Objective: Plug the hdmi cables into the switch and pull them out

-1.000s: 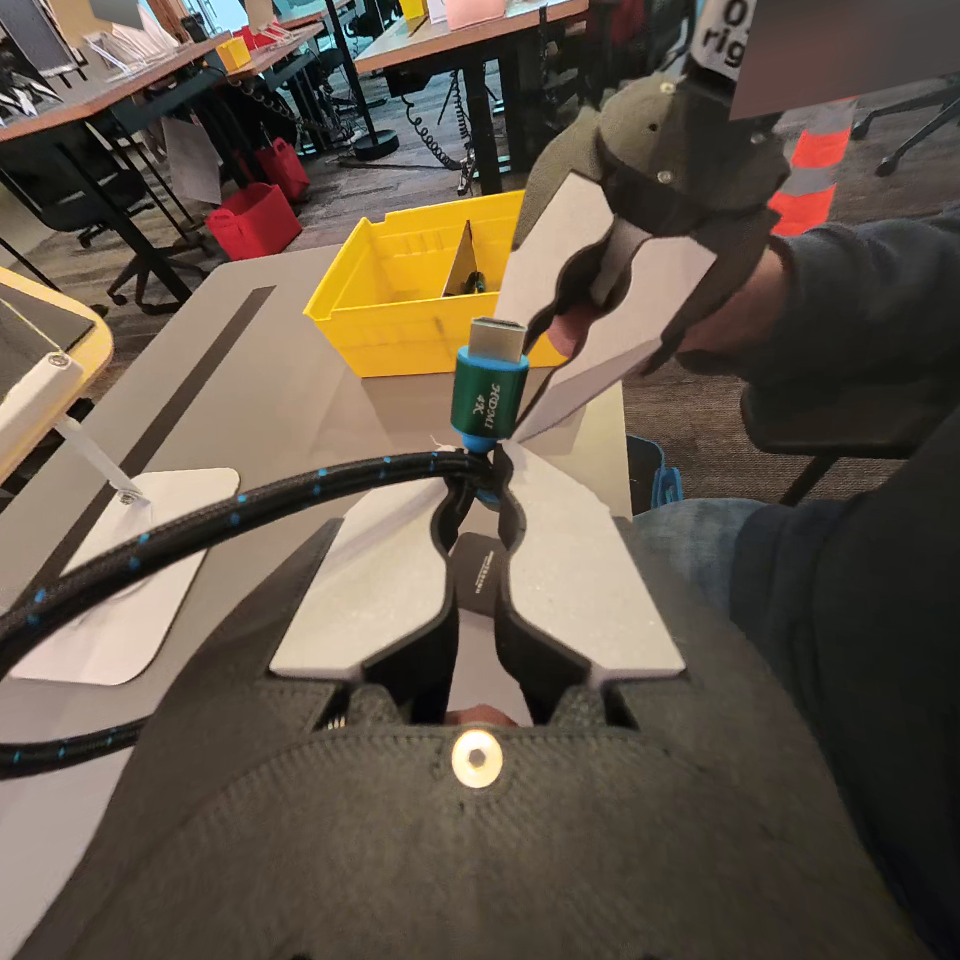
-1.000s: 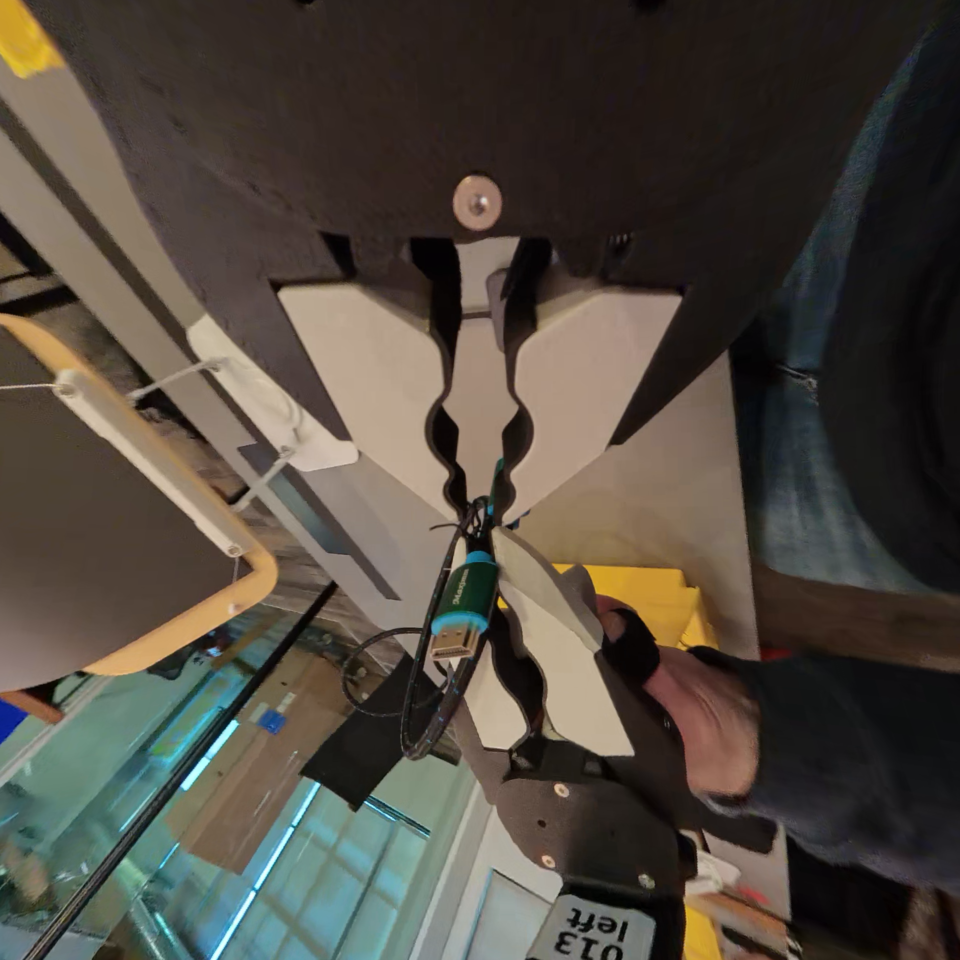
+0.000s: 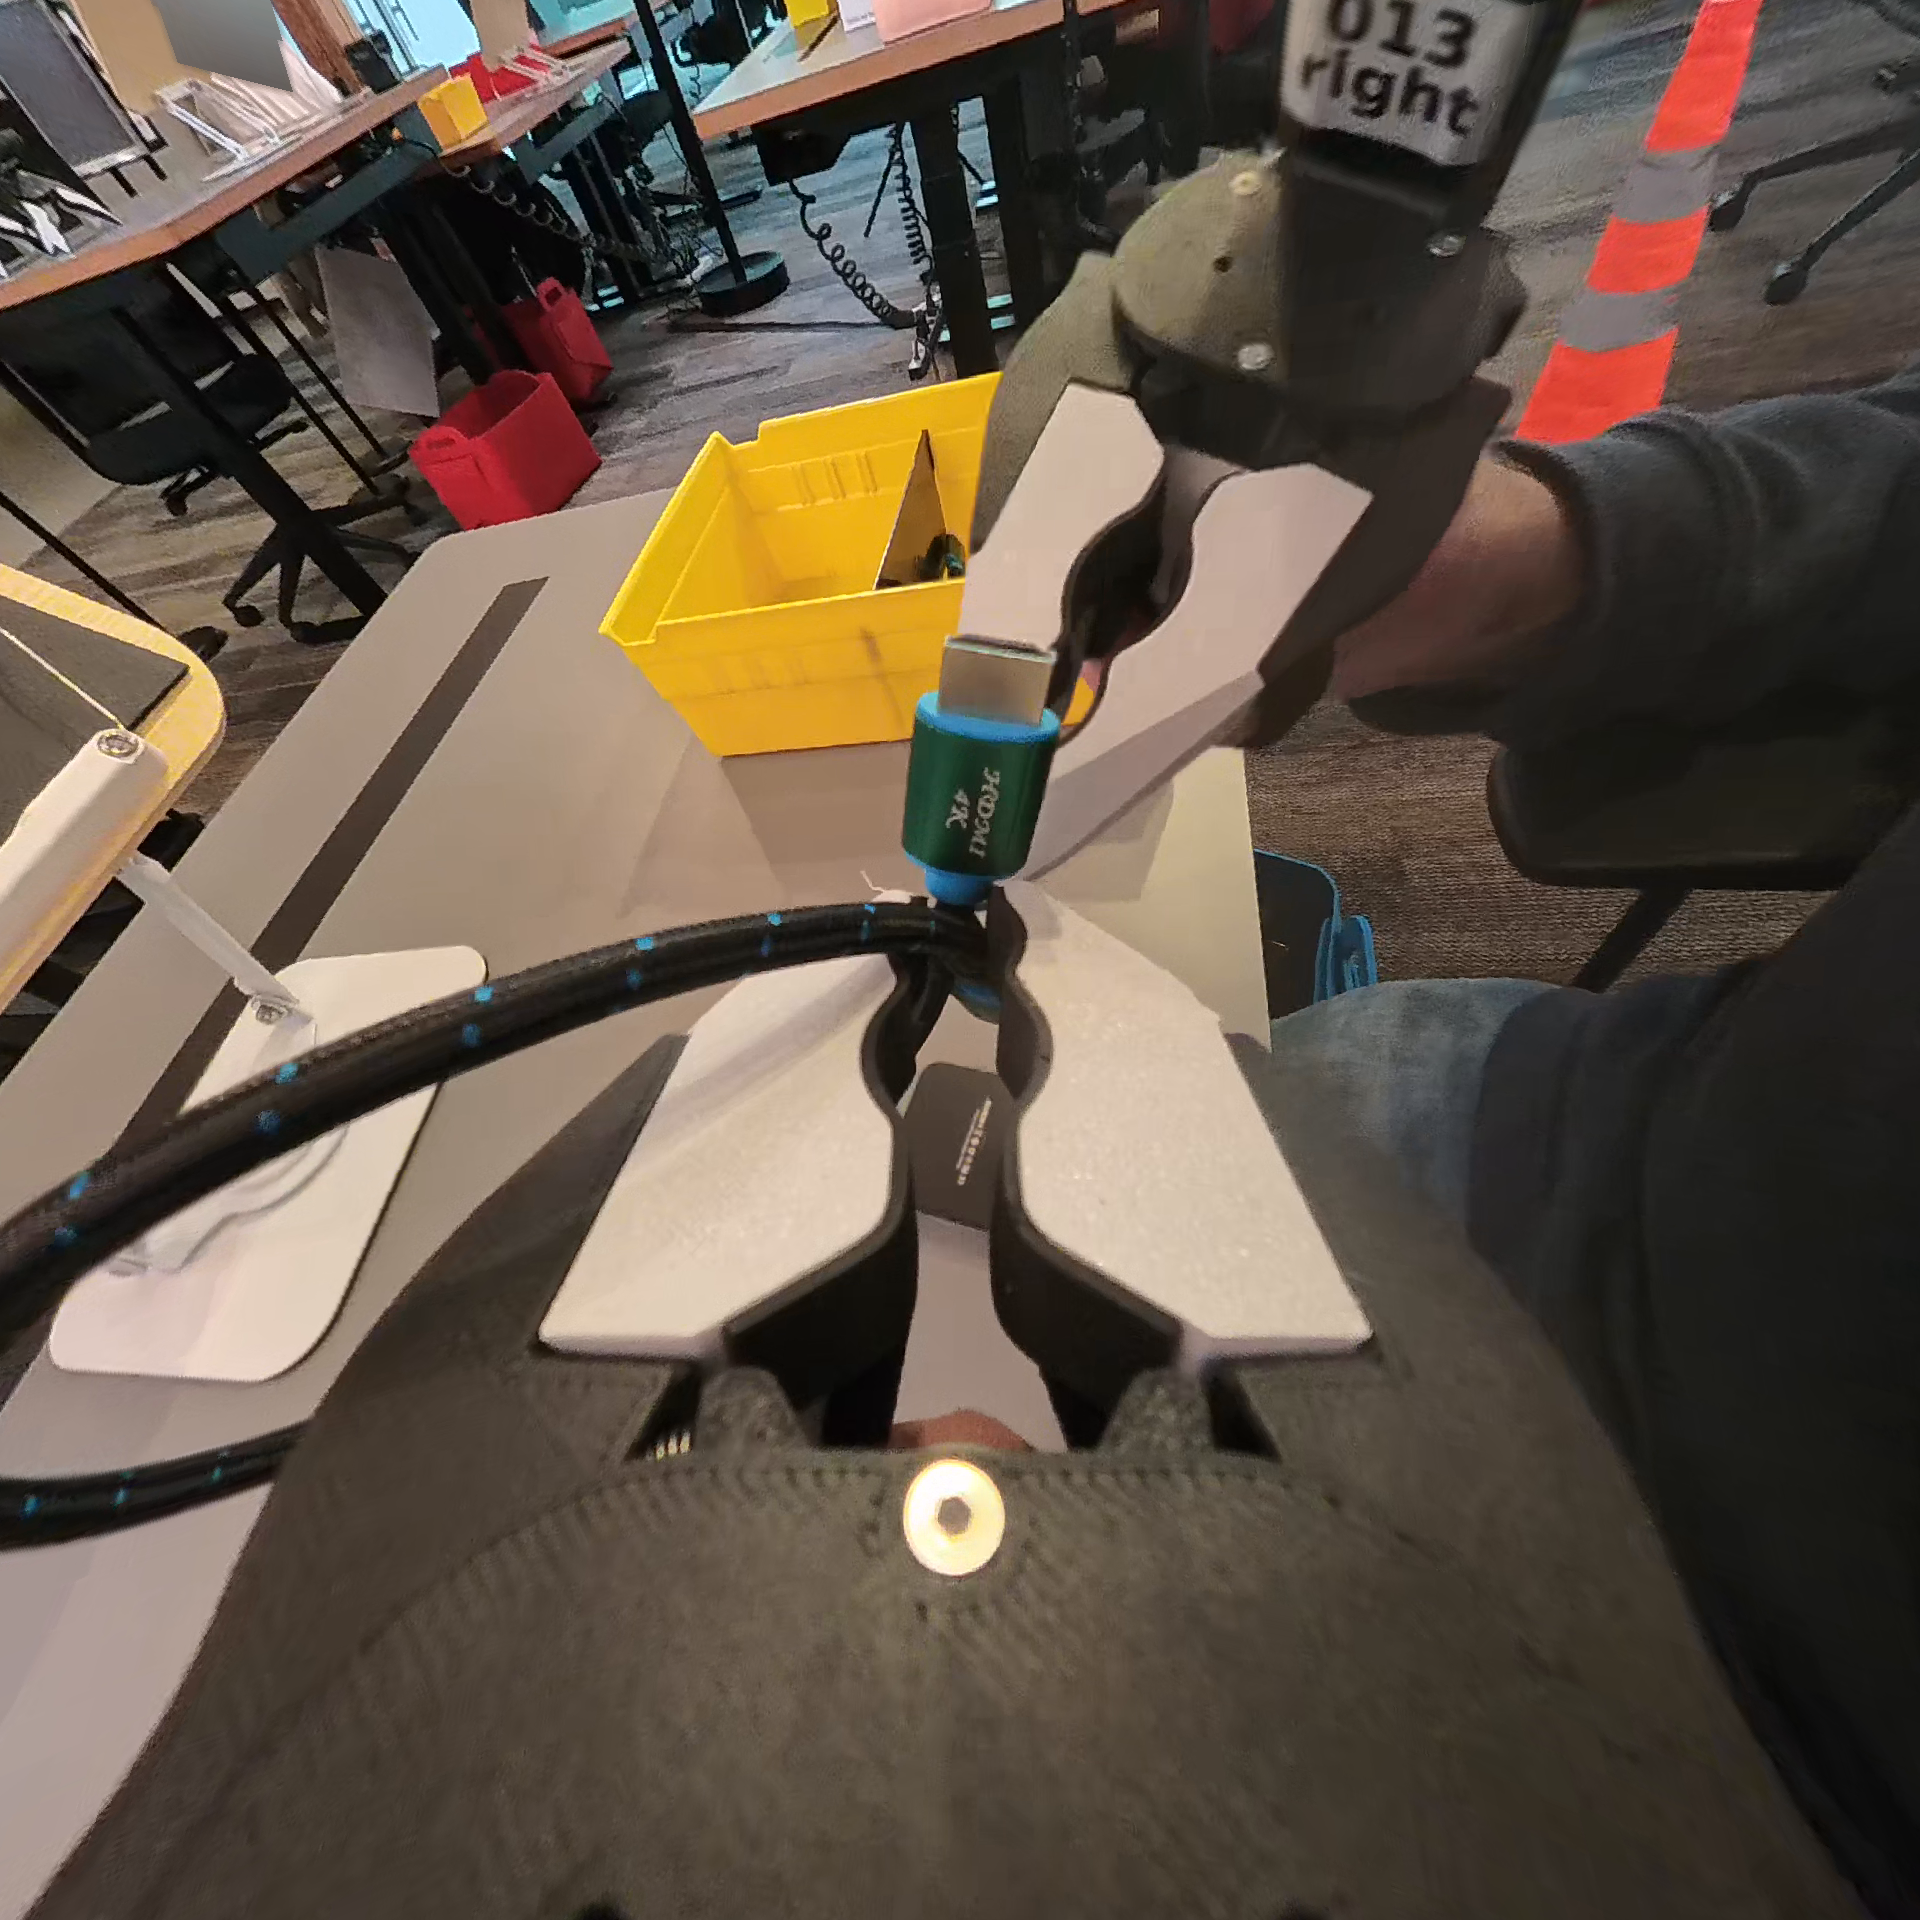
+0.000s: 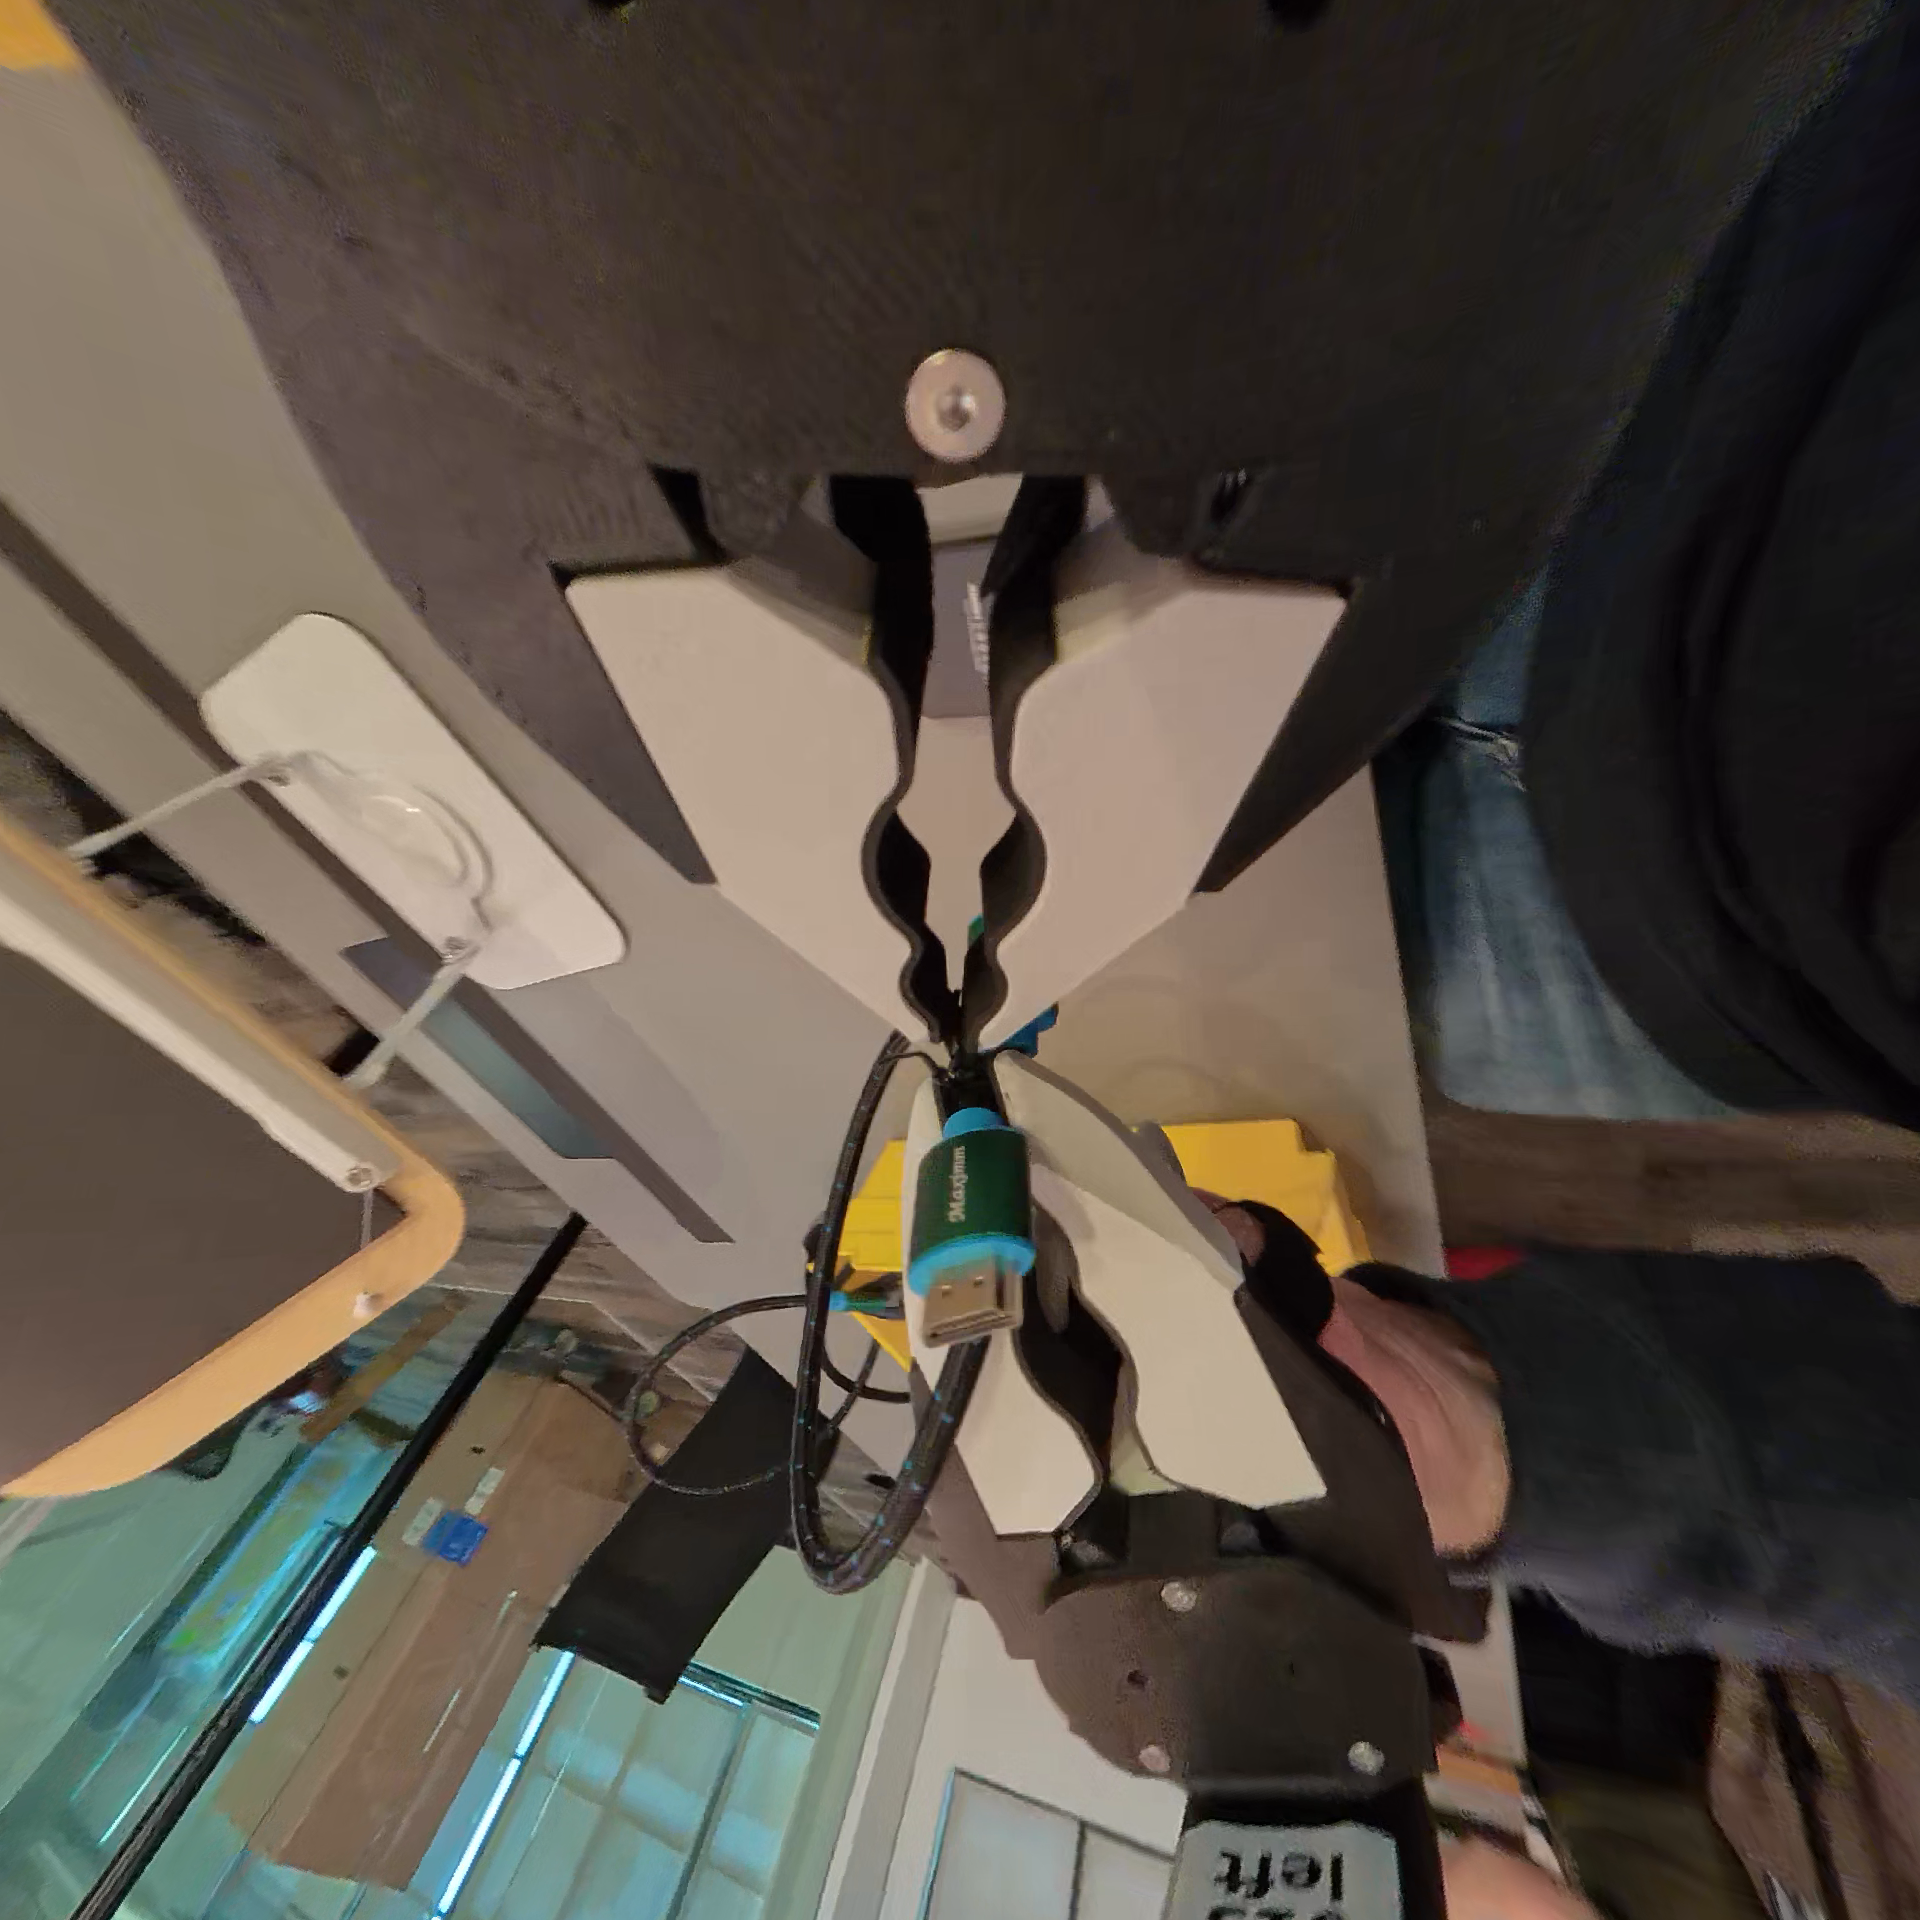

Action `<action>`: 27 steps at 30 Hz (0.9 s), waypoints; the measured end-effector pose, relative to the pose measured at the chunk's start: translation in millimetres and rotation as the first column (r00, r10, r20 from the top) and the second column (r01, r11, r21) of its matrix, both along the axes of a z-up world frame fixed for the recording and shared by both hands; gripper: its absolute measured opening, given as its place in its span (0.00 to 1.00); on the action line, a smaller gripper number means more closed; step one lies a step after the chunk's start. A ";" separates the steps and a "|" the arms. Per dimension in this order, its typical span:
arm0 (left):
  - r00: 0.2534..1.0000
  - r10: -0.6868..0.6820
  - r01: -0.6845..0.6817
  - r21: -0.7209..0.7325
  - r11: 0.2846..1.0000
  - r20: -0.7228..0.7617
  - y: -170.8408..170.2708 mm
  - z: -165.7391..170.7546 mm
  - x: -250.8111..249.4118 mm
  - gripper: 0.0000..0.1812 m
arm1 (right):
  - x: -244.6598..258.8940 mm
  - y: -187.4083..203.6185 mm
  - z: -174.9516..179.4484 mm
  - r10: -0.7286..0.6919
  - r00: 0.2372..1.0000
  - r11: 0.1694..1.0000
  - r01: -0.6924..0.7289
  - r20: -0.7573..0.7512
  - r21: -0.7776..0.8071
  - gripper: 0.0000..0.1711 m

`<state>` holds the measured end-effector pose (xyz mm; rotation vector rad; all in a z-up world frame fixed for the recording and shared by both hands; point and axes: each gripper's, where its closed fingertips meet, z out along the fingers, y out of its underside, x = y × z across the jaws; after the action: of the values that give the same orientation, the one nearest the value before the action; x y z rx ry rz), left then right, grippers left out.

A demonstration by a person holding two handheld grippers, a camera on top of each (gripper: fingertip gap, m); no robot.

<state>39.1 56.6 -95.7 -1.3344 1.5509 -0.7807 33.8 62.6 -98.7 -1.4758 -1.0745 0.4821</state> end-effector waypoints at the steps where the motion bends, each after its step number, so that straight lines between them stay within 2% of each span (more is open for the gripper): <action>1: 1.000 0.000 0.000 0.009 1.000 -0.002 -0.3 0.2 0.2 0.06 | 0.3 0.0 0.2 0.008 1.000 1.000 -0.009 -0.023 -0.025 0.00; 4: 1.000 0.000 0.000 0.052 0.999 -0.009 -0.5 -0.3 0.0 0.06 | -0.2 -1.3 0.8 0.039 0.992 0.991 -0.053 -0.117 -0.126 0.00; 8: 1.000 -0.014 0.013 0.109 0.994 0.009 -4.1 3.9 0.9 0.06 | 1.6 -4.7 7.1 0.090 0.931 0.928 -0.207 -0.354 -0.309 0.00; 10: 1.000 -0.010 0.011 0.172 0.985 -0.003 -4.6 2.6 1.3 0.06 | 1.8 -6.6 6.8 0.094 0.884 0.867 -0.299 -0.457 -0.400 0.00; 13: 1.000 -0.019 0.020 0.222 0.975 -0.004 -8.3 2.7 2.7 0.06 | 4.1 -9.4 7.0 0.076 0.764 0.724 -0.484 -0.640 -0.492 0.00; 16: 1.000 -0.009 0.012 0.214 0.977 -0.015 -6.1 -2.2 4.0 0.06 | 5.7 -6.9 3.8 0.047 0.720 0.672 -0.536 -0.692 -0.512 0.00; 20: 1.000 -0.012 0.010 0.103 0.995 0.021 -3.3 0.5 3.2 0.06 | 4.4 -4.0 5.9 0.075 0.768 0.753 -0.462 -0.636 -0.469 0.00; 24: 0.999 -0.002 0.001 0.042 0.999 0.035 0.6 1.4 1.3 0.06 | 6.6 0.7 3.3 0.084 0.877 0.881 -0.287 -0.472 -0.375 0.02; 27: 0.999 0.002 -0.002 0.007 1.000 0.043 2.2 1.9 0.6 0.06 | 6.4 2.1 1.5 0.075 0.939 0.945 -0.175 -0.336 -0.276 0.03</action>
<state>39.7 58.8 -93.8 -1.3057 1.5173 -0.7968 40.2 64.7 -97.2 -1.5289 -0.8619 0.9819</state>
